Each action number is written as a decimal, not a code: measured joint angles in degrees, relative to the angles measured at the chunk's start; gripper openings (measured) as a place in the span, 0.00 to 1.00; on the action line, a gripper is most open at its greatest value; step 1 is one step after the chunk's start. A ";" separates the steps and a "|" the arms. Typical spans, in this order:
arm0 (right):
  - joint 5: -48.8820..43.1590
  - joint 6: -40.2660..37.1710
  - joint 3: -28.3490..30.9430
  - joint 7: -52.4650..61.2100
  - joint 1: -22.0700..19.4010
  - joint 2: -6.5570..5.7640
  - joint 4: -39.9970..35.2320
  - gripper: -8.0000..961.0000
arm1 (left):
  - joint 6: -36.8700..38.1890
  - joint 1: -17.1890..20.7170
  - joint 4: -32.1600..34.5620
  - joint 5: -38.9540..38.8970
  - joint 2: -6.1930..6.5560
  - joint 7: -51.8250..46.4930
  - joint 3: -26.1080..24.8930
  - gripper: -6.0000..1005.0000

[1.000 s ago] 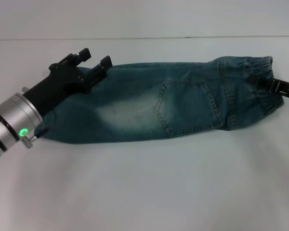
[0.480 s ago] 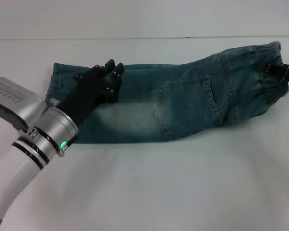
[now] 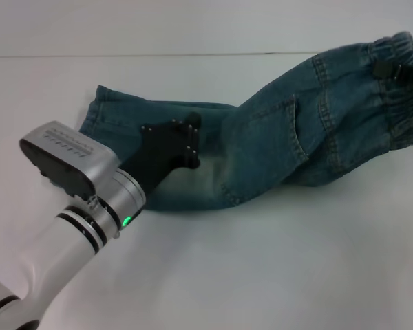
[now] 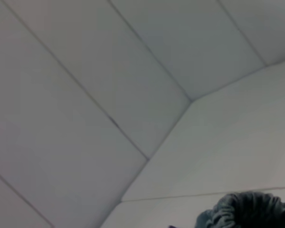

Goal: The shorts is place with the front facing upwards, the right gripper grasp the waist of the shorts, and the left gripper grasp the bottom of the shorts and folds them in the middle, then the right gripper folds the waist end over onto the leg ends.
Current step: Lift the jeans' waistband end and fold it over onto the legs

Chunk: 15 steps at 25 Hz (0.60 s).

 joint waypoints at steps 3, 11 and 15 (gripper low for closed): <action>-0.07 -2.36 -0.35 2.76 1.65 -0.24 -2.39 0.12 | -0.74 -0.60 -1.73 0.89 0.00 1.91 -0.04 0.01; -8.30 -2.65 -0.83 5.75 15.57 -0.29 -3.21 0.12 | -2.05 -1.14 -3.40 3.06 0.00 2.41 -0.11 0.01; -16.07 2.18 -2.30 5.80 25.18 1.72 -2.53 0.12 | -1.75 -1.04 -4.06 4.36 0.01 2.14 -0.24 0.01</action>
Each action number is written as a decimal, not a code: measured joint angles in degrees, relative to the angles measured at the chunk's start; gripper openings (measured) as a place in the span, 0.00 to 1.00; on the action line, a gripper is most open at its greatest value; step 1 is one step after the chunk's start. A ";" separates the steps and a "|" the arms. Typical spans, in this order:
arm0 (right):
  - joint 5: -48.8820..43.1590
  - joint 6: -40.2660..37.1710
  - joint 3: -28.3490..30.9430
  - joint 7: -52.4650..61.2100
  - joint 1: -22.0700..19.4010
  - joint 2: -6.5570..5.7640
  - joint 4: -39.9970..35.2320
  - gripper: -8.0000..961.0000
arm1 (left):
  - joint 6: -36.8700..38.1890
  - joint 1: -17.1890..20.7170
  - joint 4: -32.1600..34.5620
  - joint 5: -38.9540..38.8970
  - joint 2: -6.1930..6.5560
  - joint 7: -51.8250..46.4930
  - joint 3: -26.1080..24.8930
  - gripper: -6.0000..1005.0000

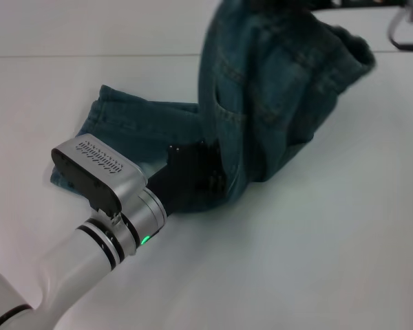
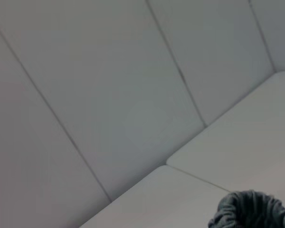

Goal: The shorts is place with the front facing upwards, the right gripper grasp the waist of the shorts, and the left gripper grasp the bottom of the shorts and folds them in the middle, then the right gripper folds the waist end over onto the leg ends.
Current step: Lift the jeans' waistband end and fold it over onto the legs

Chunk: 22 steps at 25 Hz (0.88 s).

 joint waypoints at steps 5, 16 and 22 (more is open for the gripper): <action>-1.43 4.83 -5.86 0.01 7.14 1.73 2.07 0.12 | 0.45 -0.08 -2.00 0.03 0.00 0.01 -0.07 0.01; -0.14 18.33 -20.71 -6.31 17.16 2.37 17.69 0.12 | 0.52 0.40 -3.18 0.10 -0.01 -0.12 -0.10 0.01; 0.08 19.89 -23.04 -6.26 17.47 2.42 18.26 0.12 | 2.47 2.95 -2.78 0.10 -0.01 0.07 -1.33 0.01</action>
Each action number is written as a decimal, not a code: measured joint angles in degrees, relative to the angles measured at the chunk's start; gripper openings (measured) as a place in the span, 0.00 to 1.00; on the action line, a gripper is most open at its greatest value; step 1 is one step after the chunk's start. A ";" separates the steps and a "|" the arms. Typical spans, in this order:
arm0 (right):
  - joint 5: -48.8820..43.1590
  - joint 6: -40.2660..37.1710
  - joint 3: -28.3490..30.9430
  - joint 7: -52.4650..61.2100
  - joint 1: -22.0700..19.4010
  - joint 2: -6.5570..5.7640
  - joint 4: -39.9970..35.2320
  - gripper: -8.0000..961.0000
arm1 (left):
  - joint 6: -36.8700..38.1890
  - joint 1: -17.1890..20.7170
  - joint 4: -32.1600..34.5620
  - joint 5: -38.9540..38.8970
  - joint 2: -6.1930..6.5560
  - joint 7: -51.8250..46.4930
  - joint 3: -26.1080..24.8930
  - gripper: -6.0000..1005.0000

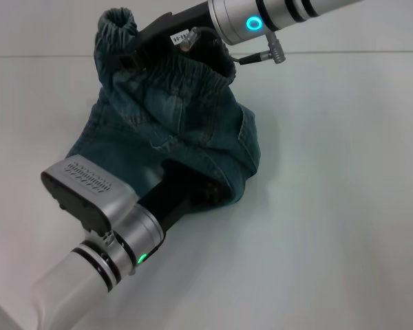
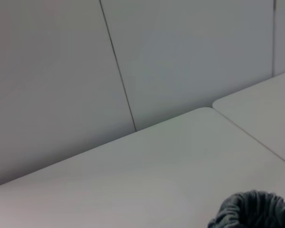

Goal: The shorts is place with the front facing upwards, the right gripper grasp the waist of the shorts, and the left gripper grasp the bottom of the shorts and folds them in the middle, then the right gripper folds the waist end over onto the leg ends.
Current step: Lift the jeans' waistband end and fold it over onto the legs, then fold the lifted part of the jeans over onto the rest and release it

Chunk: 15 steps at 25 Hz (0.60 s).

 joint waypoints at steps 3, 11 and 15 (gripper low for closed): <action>0.87 0.13 0.19 0.78 -0.66 -0.12 -0.25 0.12 | 0.45 1.72 0.51 0.00 0.10 -0.01 -1.12 0.01; 2.14 -2.37 0.19 3.25 -2.90 -0.71 -4.38 0.23 | 6.05 7.75 3.19 0.00 0.10 -0.31 -4.02 0.01; 2.95 -3.32 0.33 3.31 -4.47 -0.69 -6.75 0.38 | 6.92 8.93 4.19 -0.01 0.19 -0.32 -4.83 0.01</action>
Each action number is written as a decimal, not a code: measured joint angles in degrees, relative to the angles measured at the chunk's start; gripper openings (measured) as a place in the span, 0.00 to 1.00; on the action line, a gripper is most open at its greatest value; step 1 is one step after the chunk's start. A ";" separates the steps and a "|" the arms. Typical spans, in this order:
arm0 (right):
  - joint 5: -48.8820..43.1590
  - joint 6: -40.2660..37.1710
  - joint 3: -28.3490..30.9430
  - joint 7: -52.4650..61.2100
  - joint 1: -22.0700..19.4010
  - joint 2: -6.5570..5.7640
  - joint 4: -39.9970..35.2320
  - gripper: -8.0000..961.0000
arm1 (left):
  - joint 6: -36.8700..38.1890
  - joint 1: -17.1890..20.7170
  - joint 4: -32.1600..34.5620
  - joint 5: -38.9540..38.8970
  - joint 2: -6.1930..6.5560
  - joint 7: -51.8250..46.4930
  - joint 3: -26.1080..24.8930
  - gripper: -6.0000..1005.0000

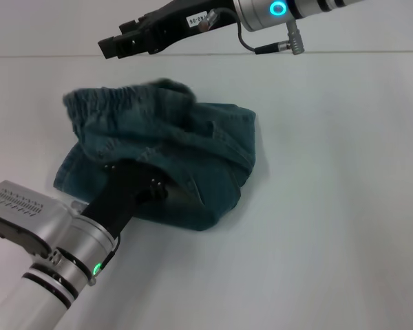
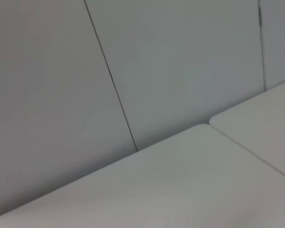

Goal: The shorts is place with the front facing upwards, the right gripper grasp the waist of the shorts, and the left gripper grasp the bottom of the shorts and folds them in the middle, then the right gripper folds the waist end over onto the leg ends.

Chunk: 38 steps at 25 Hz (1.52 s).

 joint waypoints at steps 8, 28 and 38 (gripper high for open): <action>5.99 -2.48 0.83 -1.07 -10.37 -0.08 -11.43 0.75 | 0.64 4.13 2.81 -0.22 -0.02 -0.60 -0.89 0.01; 27.30 -8.06 12.90 -20.51 -34.74 0.12 -9.80 0.84 | 10.86 0.48 9.17 0.11 0.23 -7.66 0.70 0.01; 15.77 -23.04 14.37 -30.44 -40.63 -0.73 -7.45 0.85 | 5.93 1.48 30.74 2.48 0.53 -44.83 24.38 0.06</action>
